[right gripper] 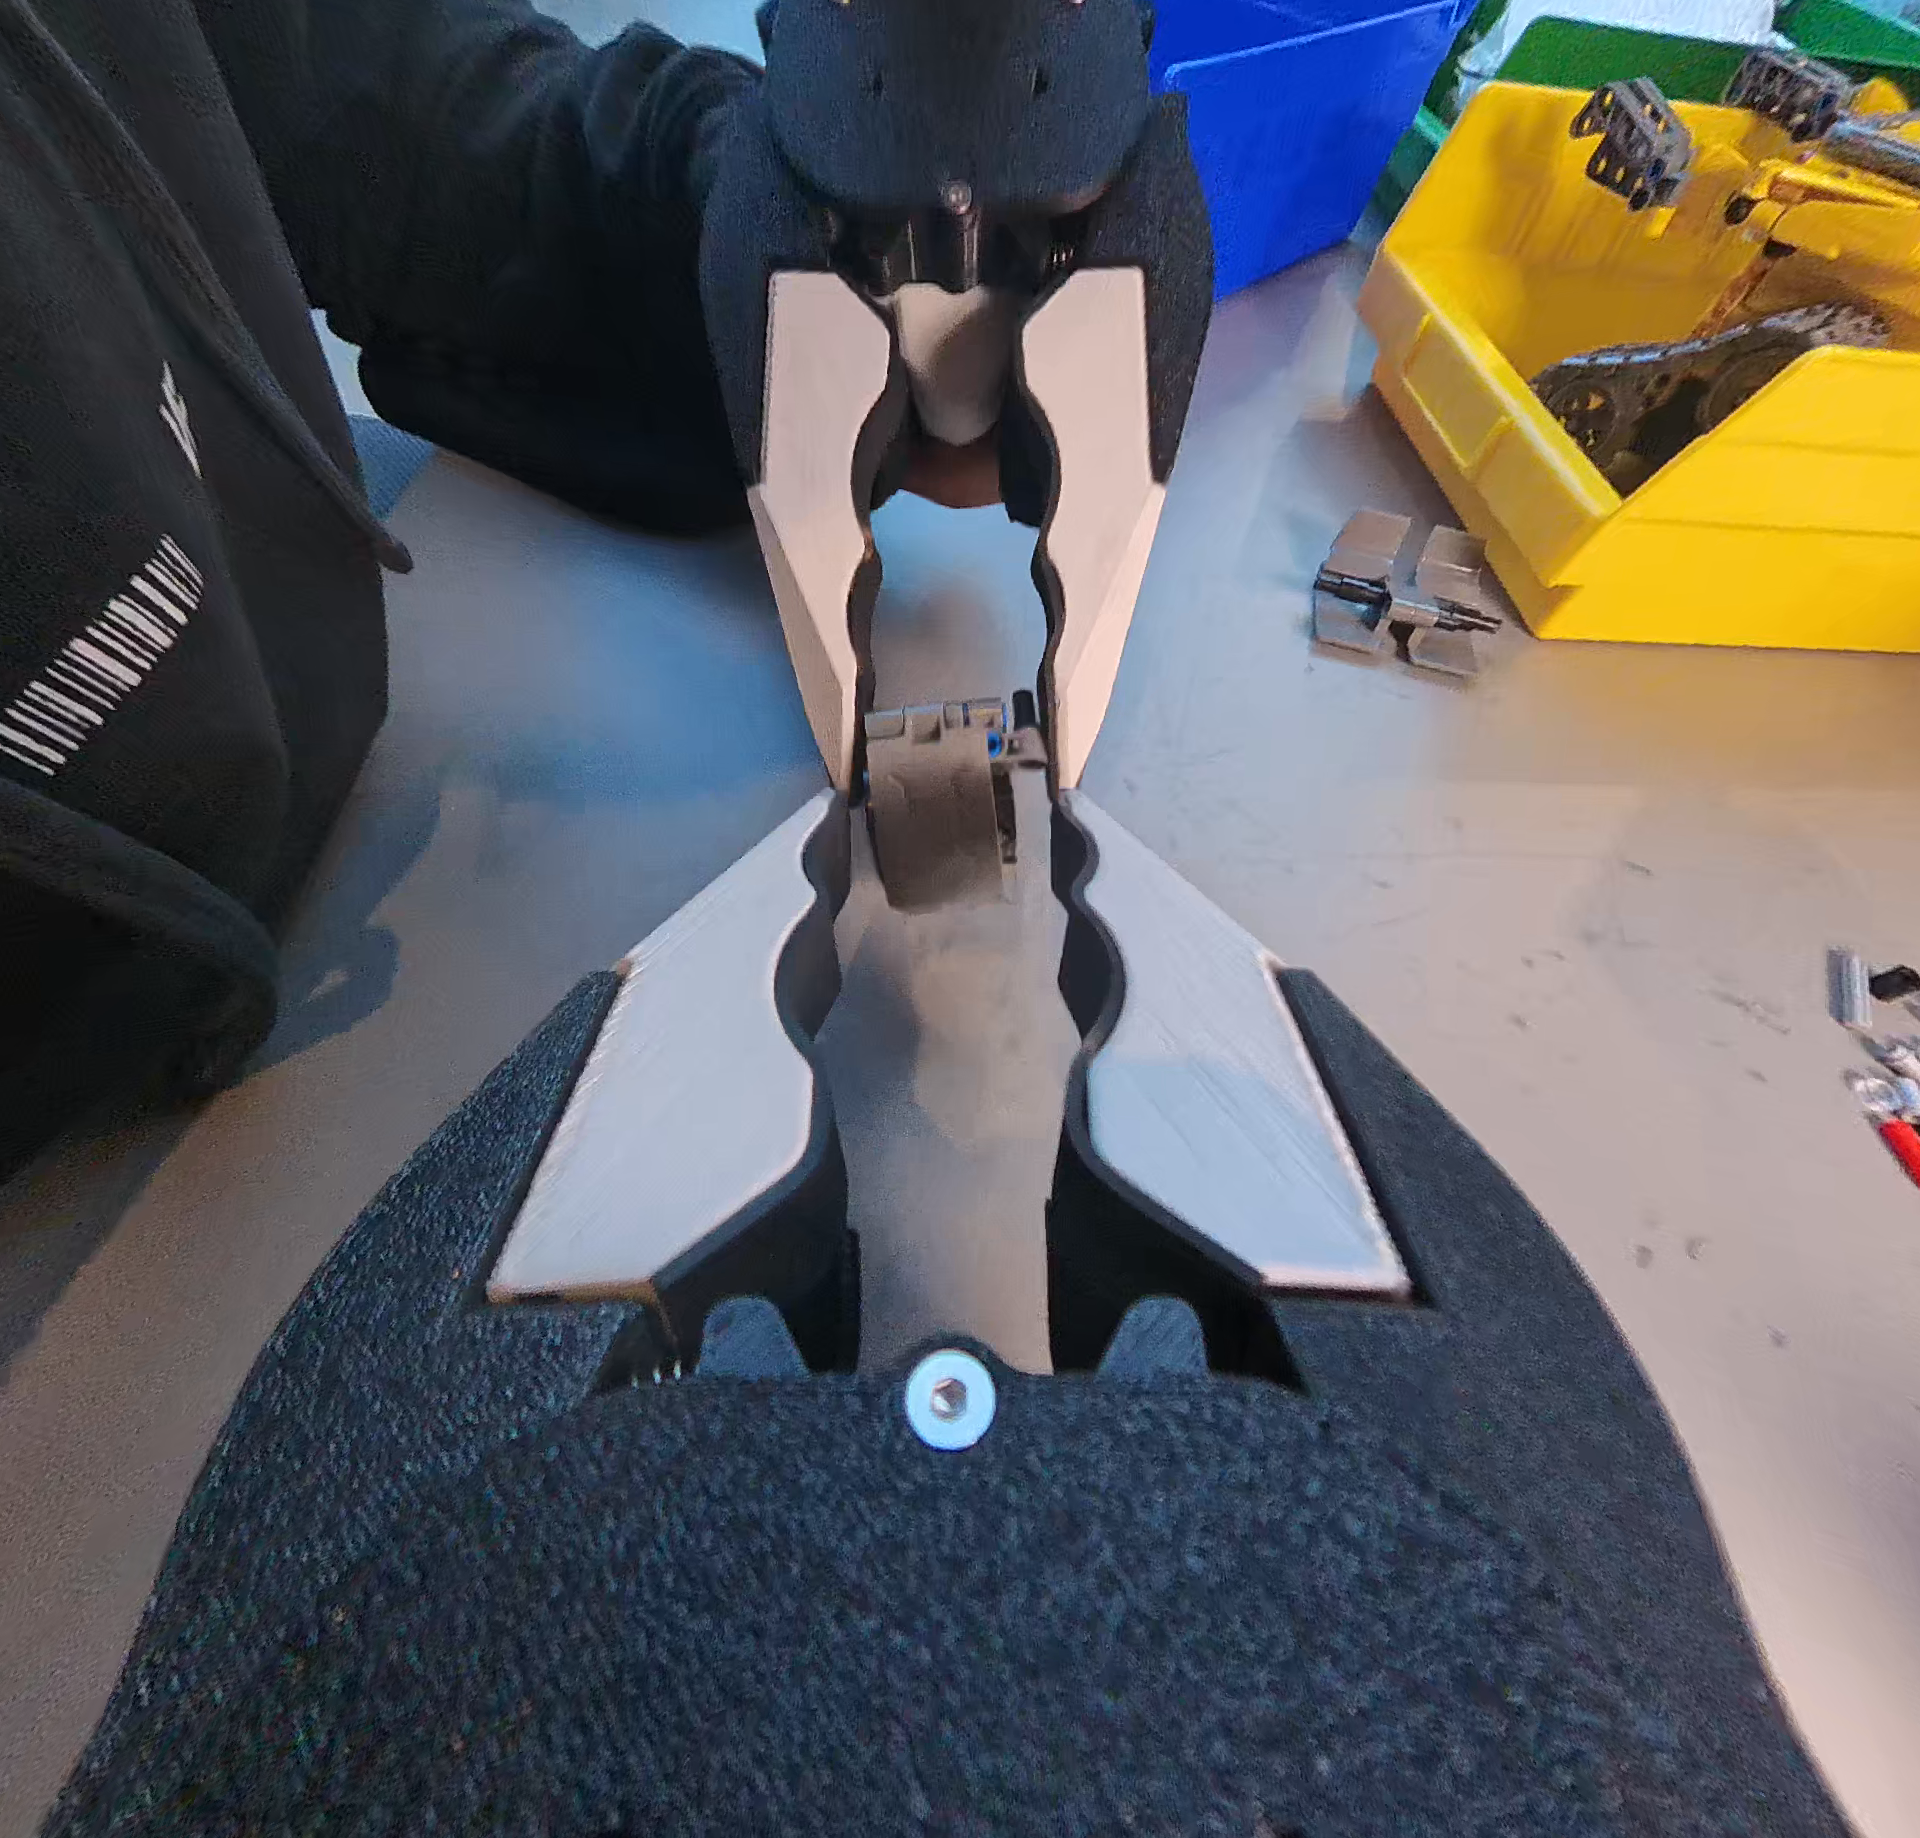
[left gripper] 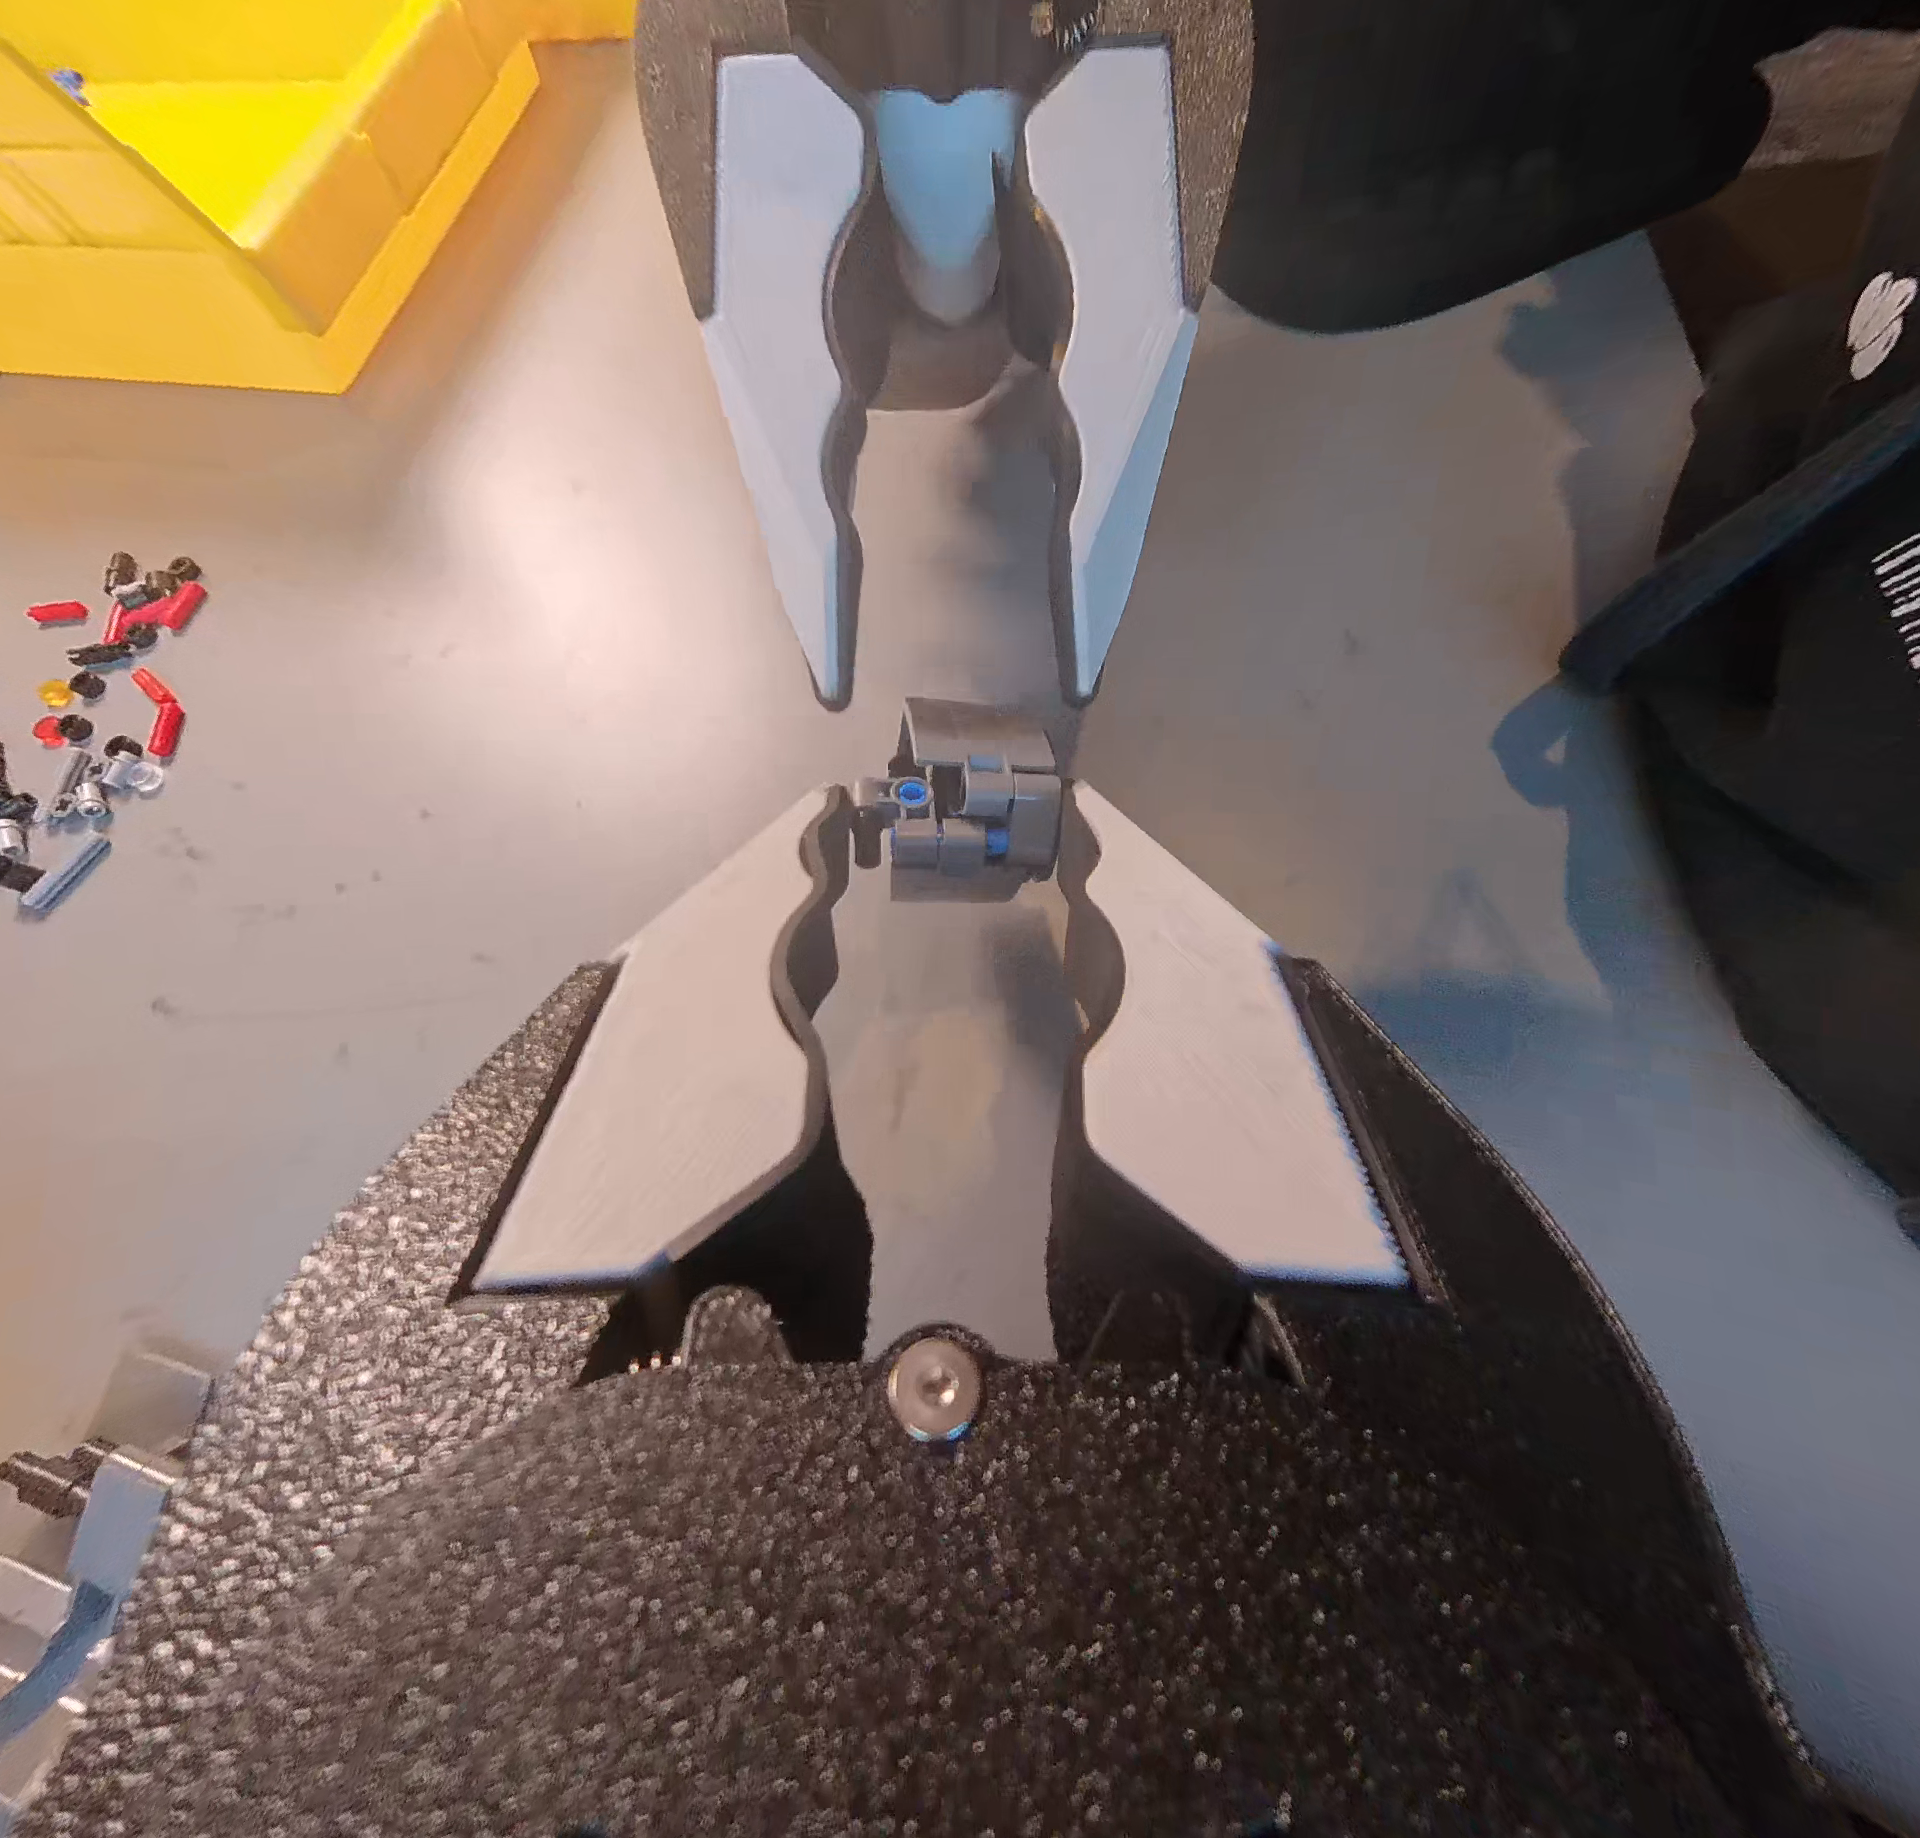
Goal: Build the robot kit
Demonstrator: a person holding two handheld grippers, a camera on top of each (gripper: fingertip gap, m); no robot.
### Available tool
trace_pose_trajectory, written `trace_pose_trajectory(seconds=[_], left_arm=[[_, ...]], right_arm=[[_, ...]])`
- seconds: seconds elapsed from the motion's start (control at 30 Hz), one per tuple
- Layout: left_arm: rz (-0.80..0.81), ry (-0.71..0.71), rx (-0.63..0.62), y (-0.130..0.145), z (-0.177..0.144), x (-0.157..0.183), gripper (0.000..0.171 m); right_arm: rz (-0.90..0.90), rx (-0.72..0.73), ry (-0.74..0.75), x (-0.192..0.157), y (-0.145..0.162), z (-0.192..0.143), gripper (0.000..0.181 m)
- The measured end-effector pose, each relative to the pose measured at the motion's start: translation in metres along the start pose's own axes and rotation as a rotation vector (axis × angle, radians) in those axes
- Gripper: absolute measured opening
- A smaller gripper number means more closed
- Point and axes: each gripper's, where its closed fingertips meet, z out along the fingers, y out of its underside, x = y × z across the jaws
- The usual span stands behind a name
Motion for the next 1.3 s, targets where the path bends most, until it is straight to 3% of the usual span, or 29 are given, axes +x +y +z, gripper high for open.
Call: trace_pose_trajectory(seconds=[0.13,0.37,0.6,0.9,1.3], left_arm=[[-0.003,-0.008,-0.016,0.002,0.003,0.000,0.039],[-0.039,-0.015,0.027,0.001,-0.001,-0.006,0.042],[-0.107,-0.011,0.183,-0.021,-0.015,-0.013,0.029],[-0.058,-0.011,0.019,0.002,0.001,-0.006,0.028],[-0.048,-0.010,0.006,0.001,0.003,-0.003,0.027]], right_arm=[[-0.033,-0.050,0.008,-0.005,0.007,0.011,0.026],[-0.015,-0.029,0.018,0.002,0.010,0.006,0.026],[0.035,0.080,0.052,0.013,-0.004,-0.004,0.026],[0.001,-0.125,0.060,0.006,0.024,0.010,0.033],[0.086,-0.111,0.063,0.008,0.011,0.005,0.047]])
